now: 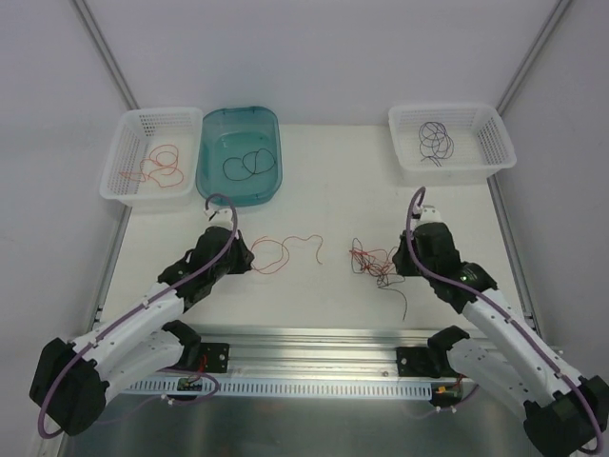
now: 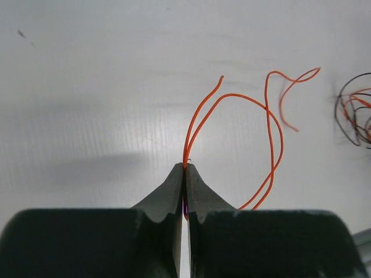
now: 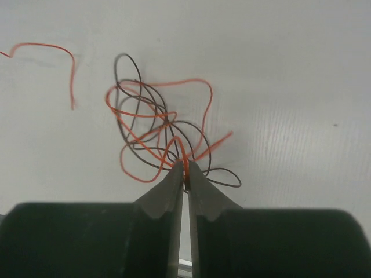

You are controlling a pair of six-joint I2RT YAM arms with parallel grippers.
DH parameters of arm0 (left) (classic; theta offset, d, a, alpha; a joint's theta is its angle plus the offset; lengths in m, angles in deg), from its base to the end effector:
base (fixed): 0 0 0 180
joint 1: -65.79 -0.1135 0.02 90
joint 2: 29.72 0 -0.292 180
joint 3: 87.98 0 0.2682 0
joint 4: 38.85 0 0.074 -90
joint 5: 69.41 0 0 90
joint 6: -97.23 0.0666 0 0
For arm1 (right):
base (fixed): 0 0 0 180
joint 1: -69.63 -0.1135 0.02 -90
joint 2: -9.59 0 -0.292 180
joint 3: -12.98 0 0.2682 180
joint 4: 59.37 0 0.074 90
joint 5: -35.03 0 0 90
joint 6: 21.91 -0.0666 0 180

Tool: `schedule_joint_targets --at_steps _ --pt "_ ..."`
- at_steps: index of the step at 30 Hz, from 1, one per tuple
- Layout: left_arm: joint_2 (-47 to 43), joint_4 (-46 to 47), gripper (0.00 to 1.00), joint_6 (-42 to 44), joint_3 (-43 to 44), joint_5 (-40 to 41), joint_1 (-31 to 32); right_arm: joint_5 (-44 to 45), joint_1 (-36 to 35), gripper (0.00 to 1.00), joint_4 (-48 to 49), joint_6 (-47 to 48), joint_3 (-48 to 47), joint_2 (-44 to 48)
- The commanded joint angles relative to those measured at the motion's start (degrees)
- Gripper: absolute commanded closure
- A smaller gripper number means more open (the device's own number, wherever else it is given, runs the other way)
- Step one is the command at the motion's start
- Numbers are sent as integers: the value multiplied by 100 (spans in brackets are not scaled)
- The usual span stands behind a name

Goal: Untangle the cables

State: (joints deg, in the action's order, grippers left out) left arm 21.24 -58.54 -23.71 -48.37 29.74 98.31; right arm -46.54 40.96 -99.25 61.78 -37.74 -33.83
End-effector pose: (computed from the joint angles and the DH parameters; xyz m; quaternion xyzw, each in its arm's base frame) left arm 0.1902 -0.1087 0.2155 -0.0273 0.8682 -0.1989 0.4537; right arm 0.1730 0.0835 0.2730 -0.1350 0.8649 0.0825 0.4763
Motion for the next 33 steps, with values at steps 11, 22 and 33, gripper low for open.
schedule_joint_targets --at_steps 11,22,33 --pt "-395 -299 100 246 1795 -774 -61 -1343 19 79 1675 -802 642 -2724" --pt "660 -352 100 554 3343 -291 -1114 -1220 -200 30 1001 -433 432 -1514" --pt "1750 -361 100 658 5548 -441 -2600 -1054 -315 5 394 -143 405 -282"
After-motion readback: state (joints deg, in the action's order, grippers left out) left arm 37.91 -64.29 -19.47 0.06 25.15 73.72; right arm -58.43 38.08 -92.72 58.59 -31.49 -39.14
